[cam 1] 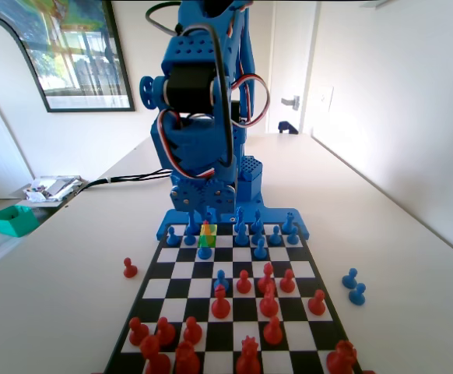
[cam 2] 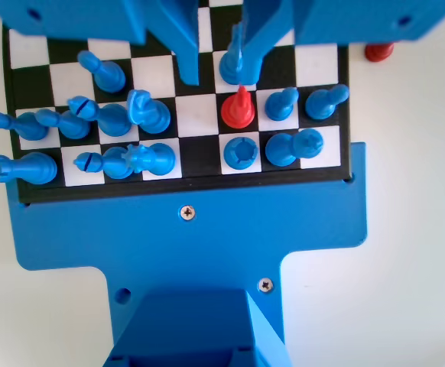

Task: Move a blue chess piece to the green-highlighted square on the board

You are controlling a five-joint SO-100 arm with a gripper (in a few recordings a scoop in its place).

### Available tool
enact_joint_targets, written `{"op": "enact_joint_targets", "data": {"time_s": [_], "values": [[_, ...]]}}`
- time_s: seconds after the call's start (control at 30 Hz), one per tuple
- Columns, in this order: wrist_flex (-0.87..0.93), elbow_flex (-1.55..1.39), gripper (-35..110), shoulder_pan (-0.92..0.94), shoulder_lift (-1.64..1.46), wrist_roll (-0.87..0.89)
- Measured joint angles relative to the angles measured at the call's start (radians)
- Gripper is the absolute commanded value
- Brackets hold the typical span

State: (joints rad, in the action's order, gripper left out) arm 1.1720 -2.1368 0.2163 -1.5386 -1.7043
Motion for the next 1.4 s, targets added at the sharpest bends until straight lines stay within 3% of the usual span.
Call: {"op": "enact_joint_targets", "data": {"time_s": [1.4], "values": [[-0.081, 0.005, 12, 0.063, 0.13, -0.078]]}}
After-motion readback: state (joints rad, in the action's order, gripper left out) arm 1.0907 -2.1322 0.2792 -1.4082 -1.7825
